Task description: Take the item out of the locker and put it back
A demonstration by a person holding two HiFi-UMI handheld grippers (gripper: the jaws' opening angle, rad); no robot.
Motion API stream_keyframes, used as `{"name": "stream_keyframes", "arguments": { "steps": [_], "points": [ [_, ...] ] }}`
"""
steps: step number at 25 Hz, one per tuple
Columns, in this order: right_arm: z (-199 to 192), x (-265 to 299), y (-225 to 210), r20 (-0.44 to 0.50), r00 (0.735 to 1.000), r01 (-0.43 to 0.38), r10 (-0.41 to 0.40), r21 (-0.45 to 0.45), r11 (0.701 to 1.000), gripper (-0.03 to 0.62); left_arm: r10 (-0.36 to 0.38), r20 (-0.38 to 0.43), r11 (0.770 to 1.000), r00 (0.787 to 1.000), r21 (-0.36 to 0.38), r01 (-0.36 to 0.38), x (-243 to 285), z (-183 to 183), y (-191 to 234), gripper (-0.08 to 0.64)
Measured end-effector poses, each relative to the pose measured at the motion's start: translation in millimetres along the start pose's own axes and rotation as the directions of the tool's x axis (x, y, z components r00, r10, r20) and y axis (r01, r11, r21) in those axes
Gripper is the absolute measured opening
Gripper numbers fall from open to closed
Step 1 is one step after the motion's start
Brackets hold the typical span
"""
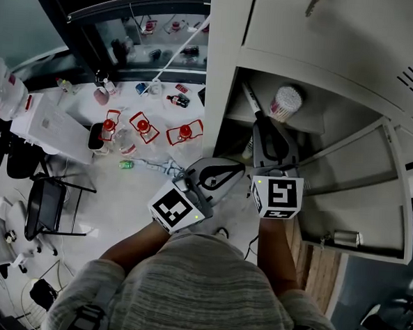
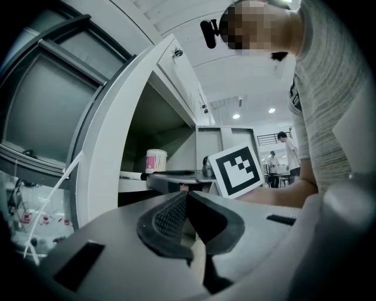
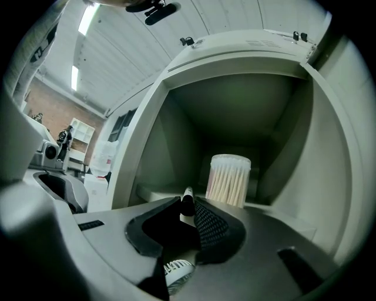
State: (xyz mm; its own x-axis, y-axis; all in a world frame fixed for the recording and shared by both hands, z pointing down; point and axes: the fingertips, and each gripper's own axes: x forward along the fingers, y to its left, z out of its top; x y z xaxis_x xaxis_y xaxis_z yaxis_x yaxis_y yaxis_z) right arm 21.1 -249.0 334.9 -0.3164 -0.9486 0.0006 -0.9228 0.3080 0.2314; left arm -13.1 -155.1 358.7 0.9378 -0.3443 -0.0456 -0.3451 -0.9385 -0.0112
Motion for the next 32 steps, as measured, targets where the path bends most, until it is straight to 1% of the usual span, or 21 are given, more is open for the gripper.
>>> {"name": "stream_keyframes", "arguments": {
  "steps": [11, 21, 25, 30, 32],
  "points": [
    [8, -7, -4, 0.048, 0.999, 0.009, -0.01, 0.019, 1.0, 0.083, 0.019, 0.007, 1.0, 1.0, -0.01, -0.019, 4, 0, 4, 0.006],
    [0, -22, -2, 0.047, 0.999, 0.006, -0.009, 0.054, 0.999, 0.083, 0.032, -0.003, 0.999, 0.999, -0.011, -0.032, 11, -3, 3, 0.006],
    [-4, -23, -1, 0.017, 1.0, -0.004, 0.003, 0.056, 0.998, 0.083, 0.04, -0.006, 0.999, 0.999, -0.019, -0.04, 12, -3, 4, 0.006],
    [-9, -21, 0, -0.024, 1.0, -0.019, 0.02, 0.072, 0.997, 0.083, 0.04, 0.0, 0.999, 0.999, -0.01, -0.04, 13, -2, 2, 0.006],
    [-11, -20, 0, -0.033, 0.999, -0.022, 0.025, 0.075, 0.997, 0.083, 0.045, -0.001, 0.999, 0.999, -0.019, -0.045, 13, -3, 3, 0.006]
  ]
}}
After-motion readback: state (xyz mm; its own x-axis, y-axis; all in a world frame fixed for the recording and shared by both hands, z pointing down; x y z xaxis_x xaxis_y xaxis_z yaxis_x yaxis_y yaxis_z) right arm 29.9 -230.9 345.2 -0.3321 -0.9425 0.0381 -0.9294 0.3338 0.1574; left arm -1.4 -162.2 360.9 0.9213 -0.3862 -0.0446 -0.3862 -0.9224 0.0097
